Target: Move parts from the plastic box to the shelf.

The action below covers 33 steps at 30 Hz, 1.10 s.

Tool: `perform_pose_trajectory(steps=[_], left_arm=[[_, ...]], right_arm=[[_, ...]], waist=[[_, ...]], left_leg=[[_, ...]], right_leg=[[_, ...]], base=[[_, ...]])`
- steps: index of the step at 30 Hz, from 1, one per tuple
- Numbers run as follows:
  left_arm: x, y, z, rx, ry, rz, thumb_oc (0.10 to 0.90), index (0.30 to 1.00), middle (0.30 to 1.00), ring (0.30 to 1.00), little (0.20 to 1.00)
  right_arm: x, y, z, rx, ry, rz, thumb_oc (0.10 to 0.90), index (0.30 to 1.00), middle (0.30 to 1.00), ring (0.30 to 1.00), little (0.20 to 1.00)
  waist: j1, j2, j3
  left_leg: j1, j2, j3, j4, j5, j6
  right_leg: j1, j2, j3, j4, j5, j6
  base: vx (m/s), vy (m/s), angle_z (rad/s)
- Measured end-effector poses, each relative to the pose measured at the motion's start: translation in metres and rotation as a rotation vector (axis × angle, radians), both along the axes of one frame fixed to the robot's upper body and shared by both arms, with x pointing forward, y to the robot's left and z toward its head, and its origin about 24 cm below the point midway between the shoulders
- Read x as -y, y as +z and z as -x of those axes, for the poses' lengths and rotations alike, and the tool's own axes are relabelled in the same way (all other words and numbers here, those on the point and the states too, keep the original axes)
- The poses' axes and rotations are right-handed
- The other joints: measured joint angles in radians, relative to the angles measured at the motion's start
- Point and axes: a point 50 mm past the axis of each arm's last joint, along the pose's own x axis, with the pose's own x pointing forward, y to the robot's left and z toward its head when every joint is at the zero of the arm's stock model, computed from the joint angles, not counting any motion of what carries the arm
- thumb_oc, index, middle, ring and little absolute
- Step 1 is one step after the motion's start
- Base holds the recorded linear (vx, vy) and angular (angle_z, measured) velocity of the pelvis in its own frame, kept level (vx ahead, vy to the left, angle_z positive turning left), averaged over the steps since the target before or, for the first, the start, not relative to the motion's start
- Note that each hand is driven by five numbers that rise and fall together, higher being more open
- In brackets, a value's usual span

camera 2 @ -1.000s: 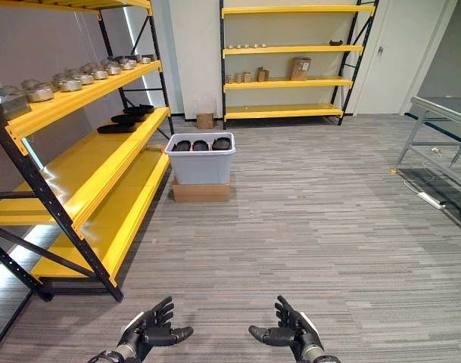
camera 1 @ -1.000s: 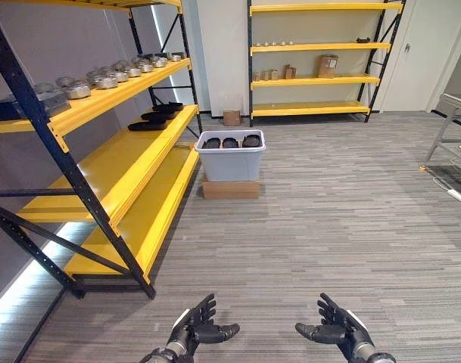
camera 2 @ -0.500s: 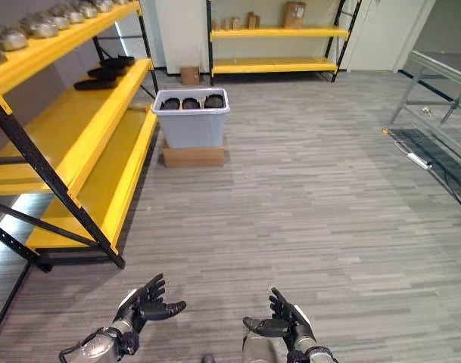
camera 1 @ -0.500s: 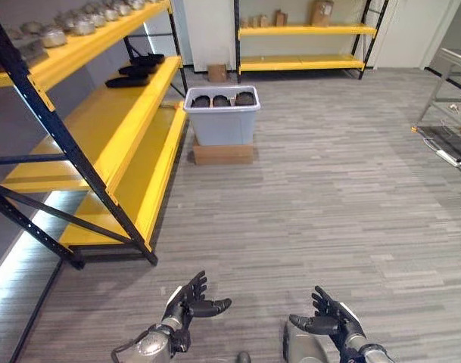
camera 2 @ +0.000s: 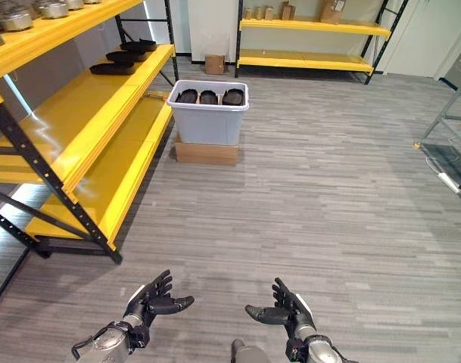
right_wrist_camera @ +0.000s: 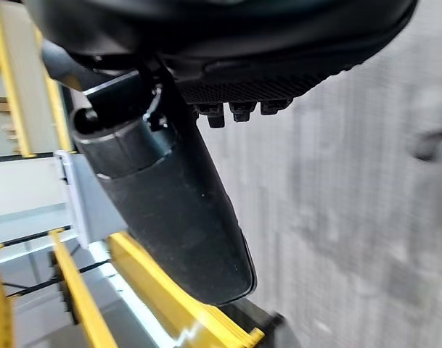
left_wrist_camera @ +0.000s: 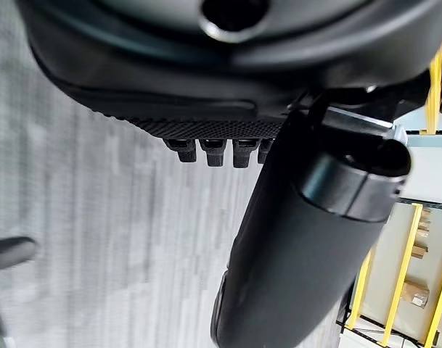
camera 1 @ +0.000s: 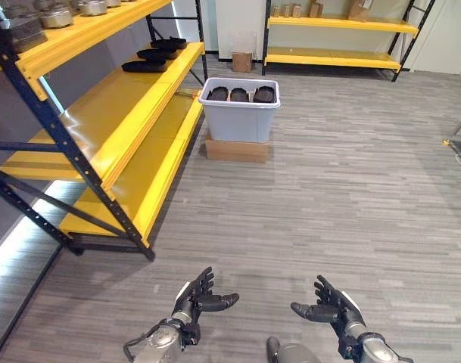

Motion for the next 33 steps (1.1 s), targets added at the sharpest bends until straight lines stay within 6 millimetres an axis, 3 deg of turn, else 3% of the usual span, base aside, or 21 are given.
perform_pose_trajectory(steps=[1, 2, 3, 4, 5, 7, 8, 9, 12, 15, 19, 20, 22, 25, 26, 27, 28, 29, 31, 32, 33], left_arm=[[0.0, 0.0, -0.001, 0.002, -0.001, 0.001, 0.9, 1.0, 1.0, 1.0, 1.0], [0.001, 0.001, -0.001, 0.004, -0.002, 0.001, 0.9, 1.0, 1.0, 1.0, 1.0], [0.005, 0.005, -0.009, 0.029, -0.018, 0.005, 0.9, 1.0, 1.0, 1.0, 1.0], [0.006, 0.007, -0.011, 0.042, -0.021, 0.007, 0.9, 1.0, 1.0, 1.0, 1.0], [0.007, 0.009, -0.014, 0.054, -0.029, 0.007, 0.9, 1.0, 1.0, 1.0, 1.0], [0.009, 0.01, -0.015, 0.061, -0.029, 0.011, 0.9, 1.0, 1.0, 1.0, 1.0], [0.01, 0.006, -0.012, 0.046, -0.023, 0.013, 0.9, 1.0, 1.0, 1.0, 1.0], [0.011, 0.003, -0.009, 0.031, -0.018, 0.017, 0.9, 1.0, 1.0, 1.0, 1.0], [0.012, 0.0, -0.008, 0.021, -0.014, 0.022, 0.9, 1.0, 1.0, 1.0, 1.0], [0.011, -0.002, -0.005, 0.009, 0.004, 0.009, 0.9, 1.0, 1.0, 1.0, 1.0], [0.009, -0.002, -0.004, 0.01, 0.013, 0.005, 0.9, 1.0, 1.0, 1.0, 1.0], [0.01, 0.0, -0.007, 0.026, 0.018, 0.003, 0.9, 1.0, 1.0, 1.0, 1.0], [0.007, 0.005, -0.013, 0.048, 0.02, -0.01, 0.9, 1.0, 1.0, 1.0, 1.0], [0.005, 0.016, -0.028, 0.102, 0.044, -0.018, 0.9, 1.0, 1.0, 1.0, 1.0], [0.003, 0.02, -0.033, 0.117, 0.061, -0.026, 0.9, 1.0, 1.0, 1.0, 1.0], [0.0, 0.022, -0.034, 0.133, 0.072, -0.027, 0.9, 1.0, 1.0, 1.0, 1.0], [-0.003, 0.037, -0.051, 0.203, 0.067, -0.046, 0.9, 1.0, 1.0, 1.0, 1.0], [-0.002, 0.038, -0.051, 0.205, 0.058, -0.048, 0.9, 1.0, 1.0, 1.0, 1.0], [0.002, 0.037, -0.052, 0.208, 0.046, -0.06, 0.9, 1.0, 1.0, 1.0, 1.0], [0.0, 0.03, -0.044, 0.174, 0.052, -0.061, 0.9, 1.0, 1.0, 1.0, 1.0], [0.0, 0.03, -0.043, 0.172, 0.058, -0.06, 0.9, 1.0, 1.0, 1.0, 1.0]], right_arm=[[-0.001, 0.005, -0.008, 0.033, 0.005, 0.002, 0.9, 1.0, 1.0, 1.0, 1.0], [0.0, 0.006, -0.009, 0.042, 0.003, 0.005, 0.9, 1.0, 1.0, 1.0, 1.0], [0.003, 0.009, -0.013, 0.065, -0.02, 0.012, 0.9, 1.0, 1.0, 1.0, 1.0], [0.003, 0.01, -0.014, 0.067, -0.03, 0.011, 0.9, 1.0, 1.0, 1.0, 1.0], [0.002, 0.011, -0.017, 0.078, -0.037, 0.009, 0.9, 1.0, 1.0, 1.0, 1.0], [0.001, 0.011, -0.018, 0.08, -0.038, 0.009, 0.9, 1.0, 1.0, 1.0, 1.0], [0.0, 0.009, -0.018, 0.072, -0.039, 0.007, 0.9, 1.0, 1.0, 1.0, 1.0], [0.001, 0.007, -0.019, 0.064, -0.045, 0.012, 0.9, 1.0, 1.0, 1.0, 1.0], [0.007, 0.002, -0.015, 0.035, -0.064, 0.032, 0.9, 1.0, 1.0, 1.0, 1.0], [0.008, -0.002, -0.01, 0.013, -0.072, 0.037, 0.9, 1.0, 1.0, 1.0, 1.0], [0.006, -0.004, -0.005, 0.003, -0.078, 0.029, 0.9, 1.0, 1.0, 1.0, 1.0], [0.005, -0.005, -0.004, 0.001, -0.075, 0.024, 0.9, 1.0, 1.0, 1.0, 1.0], [0.0, -0.005, -0.005, 0.005, -0.076, 0.007, 0.9, 1.0, 1.0, 1.0, 1.0], [-0.011, 0.003, -0.023, 0.053, -0.063, -0.018, 0.9, 1.0, 1.0, 1.0, 1.0], [-0.017, 0.005, -0.027, 0.065, -0.057, -0.035, 0.9, 1.0, 1.0, 1.0, 1.0], [-0.022, 0.009, -0.029, 0.088, -0.052, -0.055, 0.9, 1.0, 1.0, 1.0, 1.0], [-0.038, 0.018, -0.039, 0.138, -0.013, -0.085, 0.9, 1.0, 1.0, 1.0, 1.0], [-0.039, 0.017, -0.038, 0.137, -0.011, -0.09, 0.9, 1.0, 1.0, 1.0, 1.0], [-0.043, 0.016, -0.037, 0.132, -0.002, -0.101, 0.9, 1.0, 1.0, 1.0, 1.0], [-0.043, 0.014, -0.033, 0.118, 0.006, -0.104, 0.9, 1.0, 1.0, 1.0, 1.0], [-0.04, 0.012, -0.03, 0.108, 0.003, -0.095, 0.9, 1.0, 1.0, 1.0, 1.0]], waist=[[0.015, -0.006, -0.002], [0.021, -0.01, 0.0], [0.038, -0.021, 0.005], [0.046, -0.032, 0.009], [0.052, -0.052, 0.017], [0.066, -0.063, 0.027], [0.092, -0.073, 0.034], [0.095, -0.062, 0.041], [0.106, -0.013, 0.067], [0.115, 0.014, 0.087], [0.115, 0.017, 0.083], [0.119, 0.011, 0.08], [0.122, -0.019, 0.077], [0.127, -0.024, 0.076], [0.127, -0.014, 0.069], [0.132, -0.023, 0.061], [0.119, -0.044, 0.053], [0.11, -0.043, 0.056], [0.103, -0.014, 0.092], [0.094, 0.012, 0.089], [0.075, 0.016, 0.091]], left_leg=[[-0.016, 0.004, -0.015, 0.074, 0.042, -0.029], [-0.028, 0.005, -0.021, 0.097, 0.071, -0.027], [-0.084, -0.004, -0.013, 0.197, 0.087, -0.023], [-0.093, -0.01, -0.01, 0.194, 0.074, -0.024], [-0.139, -0.032, 0.005, 0.147, 0.058, -0.022], [-0.152, -0.037, 0.038, 0.065, 0.058, -0.02], [-0.133, -0.031, 0.086, -0.189, 0.073, -0.013], [-0.115, -0.022, 0.097, -0.371, 0.126, -0.02], [-0.109, 0.003, 0.046, -0.653, 0.259, -0.052], [-0.129, 0.007, 0.041, -0.658, 0.327, -0.043], [-0.104, -0.016, 0.045, -0.59, 0.356, -0.012], [-0.091, -0.026, 0.076, -0.595, 0.436, 0.027], [-0.082, -0.075, 0.093, -0.603, 0.426, 0.067], [-0.036, -0.135, 0.125, -0.606, 0.341, 0.113], [-0.018, -0.129, 0.137, -0.619, 0.355, 0.116], [-0.001, -0.142, 0.143, -0.623, 0.347, 0.121], [0.004, -0.185, 0.126, -0.59, 0.302, 0.154], [0.015, -0.196, 0.123, -0.587, 0.291, 0.162], [0.091, -0.203, 0.11, -0.587, 0.241, 0.193], [0.111, -0.197, 0.119, -0.586, 0.233, 0.182], [0.128, -0.207, 0.091, -0.58, 0.19, 0.163]], right_leg=[[0.021, 0.007, 0.002, -0.006, -0.004, -0.018], [0.038, 0.014, 0.0, -0.014, -0.016, -0.033], [0.063, 0.016, -0.005, -0.036, -0.022, -0.044], [0.072, 0.016, -0.001, -0.049, -0.019, -0.047], [0.098, 0.014, 0.006, -0.089, -0.033, -0.059], [0.113, 0.012, 0.019, -0.102, -0.027, -0.054], [0.143, 0.014, 0.036, -0.146, -0.016, -0.048], [0.173, 0.024, 0.03, -0.182, 0.009, -0.051], [0.259, 0.08, 0.056, -0.279, 0.008, -0.033], [0.333, 0.101, 0.076, -0.326, 0.002, -0.047], [0.378, 0.081, 0.11, -0.322, -0.049, -0.039], [0.367, 0.063, 0.119, -0.279, -0.095, -0.005], [0.353, 0.012, 0.126, -0.241, -0.125, 0.03], [0.327, -0.054, 0.132, -0.118, -0.163, 0.09], [0.254, -0.059, 0.125, 0.048, -0.19, 0.117], [0.206, -0.078, 0.123, 0.178, -0.202, 0.137], [-0.065, -0.097, 0.163, 0.664, 0.023, 0.182], [-0.119, -0.108, 0.16, 0.737, 0.027, 0.195], [-0.234, -0.133, 0.084, 0.809, -0.065, 0.149], [-0.276, -0.104, 0.078, 0.696, -0.099, 0.13], [-0.318, -0.078, 0.073, 0.555, -0.102, 0.131]], base=[[0.13, -0.171, -0.35], [0.2, -0.176, -0.16], [0.14, -0.042, -0.03], [0.26, 0.021, 0.17], [0.19, 0.027, 0.12], [0.17, 0.059, -0.08], [0.29, 0.104, -0.38], [0.31, 0.099, -0.36], [0.39, 0.119, -0.14], [0.21, 0.098, -0.27], [0.3, 0.156, -0.28], [0.27, 0.187, -0.13], [0.26, 0.19, -0.02], [0.21, 0.167, -0.19], [0.12, 0.158, -0.22], [0.31, 0.324, 0.03], [0.39, 0.363, 0.3], [0.35, 0.236, 0.4], [0.2, 0.056, 0.11], [0.26, 0.009, 0.08], [0.36, -0.012, 0.18]])
